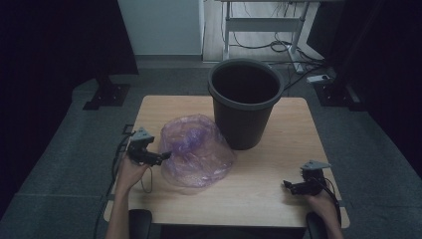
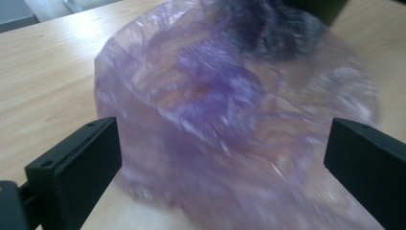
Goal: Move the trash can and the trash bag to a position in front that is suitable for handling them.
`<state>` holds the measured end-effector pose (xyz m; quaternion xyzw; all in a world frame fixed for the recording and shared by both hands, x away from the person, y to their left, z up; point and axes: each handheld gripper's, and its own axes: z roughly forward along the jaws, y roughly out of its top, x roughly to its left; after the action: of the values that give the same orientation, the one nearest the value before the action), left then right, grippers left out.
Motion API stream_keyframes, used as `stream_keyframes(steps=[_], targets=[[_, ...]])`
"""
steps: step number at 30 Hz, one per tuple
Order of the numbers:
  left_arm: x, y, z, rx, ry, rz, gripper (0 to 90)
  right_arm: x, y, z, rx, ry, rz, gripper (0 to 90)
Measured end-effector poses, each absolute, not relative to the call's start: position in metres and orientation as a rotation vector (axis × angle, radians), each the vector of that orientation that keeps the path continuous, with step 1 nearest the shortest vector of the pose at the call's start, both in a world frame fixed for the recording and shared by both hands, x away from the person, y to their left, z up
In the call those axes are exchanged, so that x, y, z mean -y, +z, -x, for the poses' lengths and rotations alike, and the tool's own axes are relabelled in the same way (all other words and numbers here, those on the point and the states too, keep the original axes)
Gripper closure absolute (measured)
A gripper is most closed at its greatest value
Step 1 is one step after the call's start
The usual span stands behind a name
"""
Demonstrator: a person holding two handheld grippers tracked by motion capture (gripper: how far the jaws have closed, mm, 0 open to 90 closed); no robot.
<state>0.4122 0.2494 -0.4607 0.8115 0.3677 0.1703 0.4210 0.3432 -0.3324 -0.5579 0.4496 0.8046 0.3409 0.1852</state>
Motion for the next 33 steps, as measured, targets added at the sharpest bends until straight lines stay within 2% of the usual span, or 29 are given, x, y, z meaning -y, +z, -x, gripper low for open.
stream_keyframes(steps=[3,8,11,15,20,33], targets=[[-0.244,-0.473,-0.433,-1.007,0.492,-2.082,0.0,0.332,-0.558,-0.343,-2.267,0.961,-1.267,0.0],[-0.253,-0.499,-0.453,-1.152,0.516,-2.093,0.0,0.332,-0.558,-0.343,-2.267,0.960,-1.266,0.0],[-0.258,-0.527,-0.459,-1.218,0.513,-2.172,0.0,0.332,-0.558,-0.343,-2.267,0.960,-1.266,0.0],[-0.258,-0.544,-0.455,-1.228,0.475,-2.170,0.0,0.332,-0.558,-0.343,-2.266,0.960,-1.267,0.0],[-0.254,-0.546,-0.445,-1.217,0.487,-2.151,0.0,0.329,-0.558,-0.343,-2.281,0.964,-1.250,0.0],[-0.205,-0.549,-0.401,-1.020,0.429,-2.197,0.0,0.321,-0.557,-0.342,-2.324,0.976,-1.203,0.0]])
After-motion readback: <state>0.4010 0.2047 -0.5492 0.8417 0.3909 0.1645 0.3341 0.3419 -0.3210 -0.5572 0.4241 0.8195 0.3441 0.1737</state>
